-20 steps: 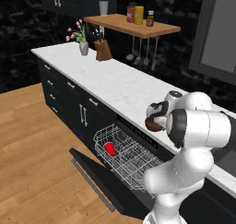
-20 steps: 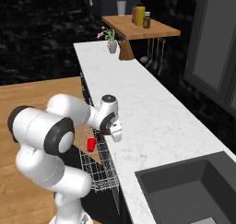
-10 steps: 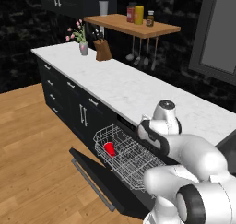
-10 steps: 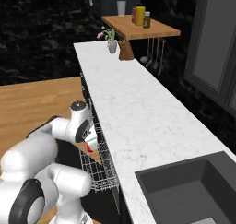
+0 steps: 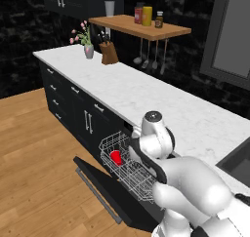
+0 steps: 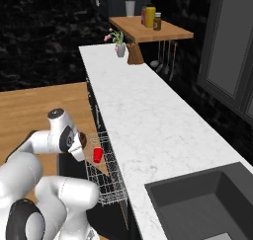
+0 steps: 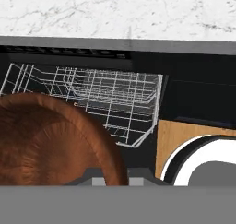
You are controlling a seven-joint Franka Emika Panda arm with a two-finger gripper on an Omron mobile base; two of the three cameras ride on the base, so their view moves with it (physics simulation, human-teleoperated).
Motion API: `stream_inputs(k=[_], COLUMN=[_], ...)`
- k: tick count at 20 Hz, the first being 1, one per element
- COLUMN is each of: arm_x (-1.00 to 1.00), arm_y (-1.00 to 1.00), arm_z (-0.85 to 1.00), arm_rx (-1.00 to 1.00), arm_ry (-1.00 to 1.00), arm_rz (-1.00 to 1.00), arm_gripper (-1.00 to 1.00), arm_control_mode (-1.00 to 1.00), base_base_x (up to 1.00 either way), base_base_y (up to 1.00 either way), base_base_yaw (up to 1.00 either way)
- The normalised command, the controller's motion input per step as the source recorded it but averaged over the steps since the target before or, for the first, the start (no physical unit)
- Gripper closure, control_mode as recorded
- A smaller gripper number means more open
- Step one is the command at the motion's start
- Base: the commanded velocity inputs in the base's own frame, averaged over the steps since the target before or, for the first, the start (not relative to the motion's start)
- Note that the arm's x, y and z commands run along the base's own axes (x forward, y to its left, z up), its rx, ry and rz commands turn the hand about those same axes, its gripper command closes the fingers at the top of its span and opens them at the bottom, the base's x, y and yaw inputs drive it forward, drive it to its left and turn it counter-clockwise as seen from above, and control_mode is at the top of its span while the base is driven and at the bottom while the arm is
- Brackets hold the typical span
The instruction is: Pick up the cup and bowl from the counter, place them in the dishwasher, and close the dishwasher door.
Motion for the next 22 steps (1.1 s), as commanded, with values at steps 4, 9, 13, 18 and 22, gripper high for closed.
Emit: stream_inputs(k=[4, 9, 13, 18, 22], arm_x=[0.0, 0.1, 0.17, 0.24, 0.33], arm_y=[0.34, 0.13, -0.02, -0.05, 0.0], arm_z=[-0.4, -0.35, -0.29, -0.29, -0.28], arm_rx=[-0.1, -0.09, -0.04, 0.0, 0.0], arm_ry=[0.05, 0.07, 0.0, 0.0, 0.04], arm_rz=[-0.06, -0.09, -0.17, -0.21, -0.11], arm_gripper=[1.0, 1.0, 1.0, 1.0, 1.0], arm_control_mode=[-1.0, -1.0, -1.0, -1.0, -1.0], base_base_x=[0.0, 0.0, 0.0, 0.0, 0.0], base_base_y=[0.0, 0.0, 0.0, 0.0, 0.0], base_base_yaw=[0.0, 0.0, 0.0, 0.0, 0.0])
